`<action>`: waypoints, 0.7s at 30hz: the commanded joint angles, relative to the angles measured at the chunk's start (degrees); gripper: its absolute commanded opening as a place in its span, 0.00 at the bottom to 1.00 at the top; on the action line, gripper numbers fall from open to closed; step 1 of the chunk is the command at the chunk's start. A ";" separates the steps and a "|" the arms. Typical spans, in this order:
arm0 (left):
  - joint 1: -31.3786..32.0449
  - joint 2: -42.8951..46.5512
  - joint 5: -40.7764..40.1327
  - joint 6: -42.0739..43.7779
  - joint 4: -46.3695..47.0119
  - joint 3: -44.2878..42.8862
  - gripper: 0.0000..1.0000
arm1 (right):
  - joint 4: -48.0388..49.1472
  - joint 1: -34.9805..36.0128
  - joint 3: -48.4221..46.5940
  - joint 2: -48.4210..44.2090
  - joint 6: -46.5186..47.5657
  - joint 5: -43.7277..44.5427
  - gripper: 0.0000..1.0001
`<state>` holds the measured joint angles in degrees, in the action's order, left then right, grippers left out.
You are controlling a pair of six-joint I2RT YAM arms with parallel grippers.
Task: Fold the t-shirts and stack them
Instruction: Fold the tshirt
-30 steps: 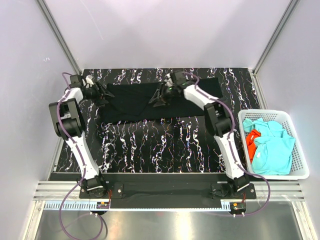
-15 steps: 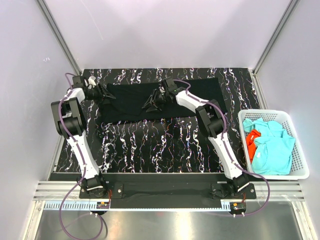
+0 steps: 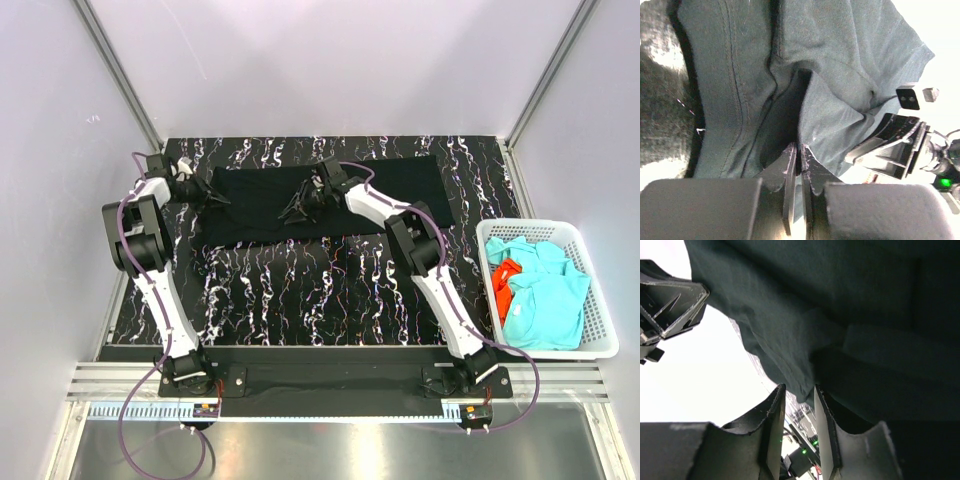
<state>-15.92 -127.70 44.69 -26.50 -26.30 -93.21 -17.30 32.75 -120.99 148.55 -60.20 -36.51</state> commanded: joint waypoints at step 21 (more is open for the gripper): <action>-0.07 6.93 -2.76 -3.91 -7.35 -2.68 0.03 | -5.02 0.12 -5.05 -1.94 0.34 -2.16 0.03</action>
<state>-15.92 -125.51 43.42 -30.57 -31.27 -93.65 -18.98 33.21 -124.51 151.89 -61.82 -37.10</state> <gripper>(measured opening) 0.018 0.050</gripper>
